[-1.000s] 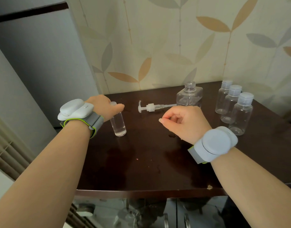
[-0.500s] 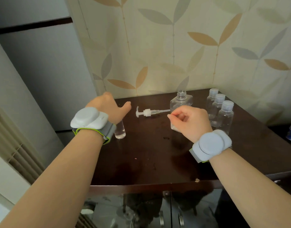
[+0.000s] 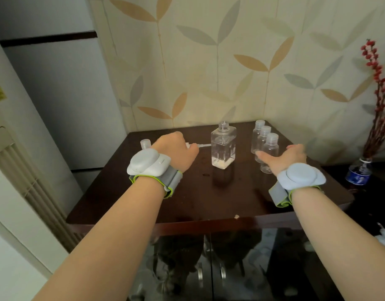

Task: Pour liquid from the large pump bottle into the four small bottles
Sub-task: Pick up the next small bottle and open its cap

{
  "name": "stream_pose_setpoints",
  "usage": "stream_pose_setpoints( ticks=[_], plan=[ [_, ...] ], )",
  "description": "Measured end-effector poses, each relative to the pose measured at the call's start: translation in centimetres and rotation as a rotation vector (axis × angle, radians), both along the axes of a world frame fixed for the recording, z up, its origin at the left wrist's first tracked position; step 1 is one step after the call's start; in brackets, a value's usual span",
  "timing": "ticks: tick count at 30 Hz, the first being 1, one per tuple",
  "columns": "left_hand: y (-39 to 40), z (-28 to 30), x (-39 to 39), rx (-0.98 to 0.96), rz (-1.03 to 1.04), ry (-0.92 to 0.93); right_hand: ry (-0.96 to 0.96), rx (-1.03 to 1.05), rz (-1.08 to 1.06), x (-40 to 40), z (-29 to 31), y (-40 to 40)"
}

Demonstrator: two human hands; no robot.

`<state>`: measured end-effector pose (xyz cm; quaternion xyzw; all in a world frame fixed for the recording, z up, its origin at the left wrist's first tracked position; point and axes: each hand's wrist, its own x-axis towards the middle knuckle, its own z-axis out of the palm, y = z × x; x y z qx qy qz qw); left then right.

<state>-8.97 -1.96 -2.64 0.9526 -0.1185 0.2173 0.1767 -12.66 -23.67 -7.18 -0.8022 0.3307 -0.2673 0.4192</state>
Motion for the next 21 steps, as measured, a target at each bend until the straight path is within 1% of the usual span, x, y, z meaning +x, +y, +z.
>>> stream_pose_setpoints(
  ticks=[2,4,6,9,12,14,16,18,21],
  plan=[
    [-0.5,0.1,-0.9,-0.021,-0.046,0.03,0.126,-0.009,0.046,0.2,0.1,-0.3],
    [-1.1,0.3,-1.6,-0.054,-0.097,0.06,0.198,-0.023,0.124,0.5,0.1,-0.5],
    [-1.4,0.6,-2.2,-0.078,-0.132,0.072,0.223,-0.036,0.199,0.7,0.2,-0.6],
    [-1.7,1.0,-2.8,-0.094,-0.155,0.068,0.239,-0.087,0.239,0.5,0.3,-0.7],
    [-1.7,1.4,-3.4,-0.121,-0.146,0.08,0.189,-0.102,0.261,-0.1,0.1,-0.5],
    [-1.7,1.8,-3.7,-0.175,-0.14,0.09,0.09,-0.056,0.293,-0.9,-0.2,0.1],
    [-1.7,2.3,-4.3,-0.233,-0.205,0.136,0.011,-0.052,0.386,-2.0,-0.2,1.2],
    [-1.8,2.8,-5.2,-0.183,-0.329,0.21,-0.009,-0.067,0.545,-3.1,0.1,2.7],
    [-2.4,3.0,-6.6,-0.014,-0.479,0.367,0.039,-0.185,0.766,-4.0,1.0,4.7]
  ],
)
